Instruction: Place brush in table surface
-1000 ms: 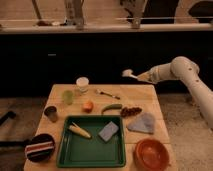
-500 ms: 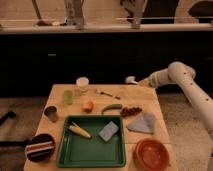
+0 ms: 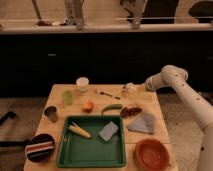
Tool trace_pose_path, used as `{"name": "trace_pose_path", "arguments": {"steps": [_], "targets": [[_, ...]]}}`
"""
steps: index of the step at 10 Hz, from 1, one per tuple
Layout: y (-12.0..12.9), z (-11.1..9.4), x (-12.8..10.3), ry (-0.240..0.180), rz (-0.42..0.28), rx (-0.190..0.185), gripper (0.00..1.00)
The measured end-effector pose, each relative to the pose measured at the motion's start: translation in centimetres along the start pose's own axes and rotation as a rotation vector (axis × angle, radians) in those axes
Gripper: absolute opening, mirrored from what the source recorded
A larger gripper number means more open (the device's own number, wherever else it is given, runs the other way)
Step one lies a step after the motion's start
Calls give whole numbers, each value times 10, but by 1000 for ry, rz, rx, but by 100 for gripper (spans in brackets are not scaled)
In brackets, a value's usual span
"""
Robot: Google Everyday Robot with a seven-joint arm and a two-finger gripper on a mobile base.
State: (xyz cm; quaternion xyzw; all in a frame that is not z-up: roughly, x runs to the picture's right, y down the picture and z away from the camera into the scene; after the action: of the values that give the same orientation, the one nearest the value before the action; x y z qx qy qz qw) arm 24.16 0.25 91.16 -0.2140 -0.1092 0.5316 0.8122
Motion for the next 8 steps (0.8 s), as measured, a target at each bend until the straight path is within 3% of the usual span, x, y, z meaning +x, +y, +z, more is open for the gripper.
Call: {"name": "trace_pose_path", "arguments": {"steps": [3,5,8], "targets": [[3,25,17,71,-2,6,0],[0,45,39,146,-2,23,0],[2,55,51,212,-12,39,0]]}}
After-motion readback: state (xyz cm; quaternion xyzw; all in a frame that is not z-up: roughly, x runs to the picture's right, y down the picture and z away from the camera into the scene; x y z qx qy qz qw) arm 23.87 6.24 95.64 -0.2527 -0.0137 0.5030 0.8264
